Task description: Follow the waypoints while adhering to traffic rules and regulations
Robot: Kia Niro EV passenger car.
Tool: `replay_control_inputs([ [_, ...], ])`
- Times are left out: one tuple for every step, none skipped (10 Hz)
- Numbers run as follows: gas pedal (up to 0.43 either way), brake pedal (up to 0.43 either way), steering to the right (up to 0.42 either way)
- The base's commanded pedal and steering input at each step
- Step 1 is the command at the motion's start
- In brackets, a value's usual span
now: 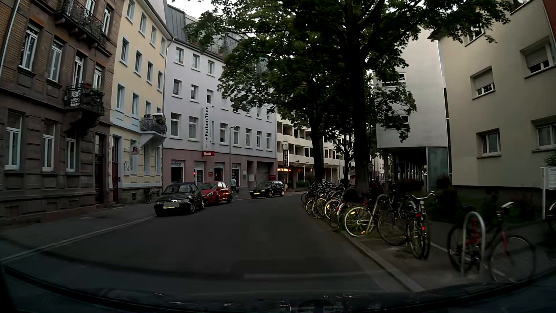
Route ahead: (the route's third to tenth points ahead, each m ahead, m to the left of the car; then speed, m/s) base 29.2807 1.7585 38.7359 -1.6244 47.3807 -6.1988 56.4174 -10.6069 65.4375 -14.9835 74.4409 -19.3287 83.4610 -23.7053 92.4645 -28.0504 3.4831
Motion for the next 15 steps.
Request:
replay_control_inputs([
  [0.000, 0.134, 0.000],
  [0.000, 0.134, -0.003],
  [0.000, 0.140, -0.007],
  [0.000, 0.140, -0.012],
  [0.000, 0.146, -0.016],
  [0.000, 0.146, -0.020],
  [0.000, 0.152, -0.025],
  [0.000, 0.152, -0.032],
  [0.000, 0.098, -0.040],
  [0.000, 0.000, -0.047],
  [0.000, 0.000, -0.059],
  [0.000, 0.000, -0.074],
  [0.000, 0.000, -0.085],
  [0.067, 0.000, -0.100],
  [0.130, 0.000, -0.110],
])
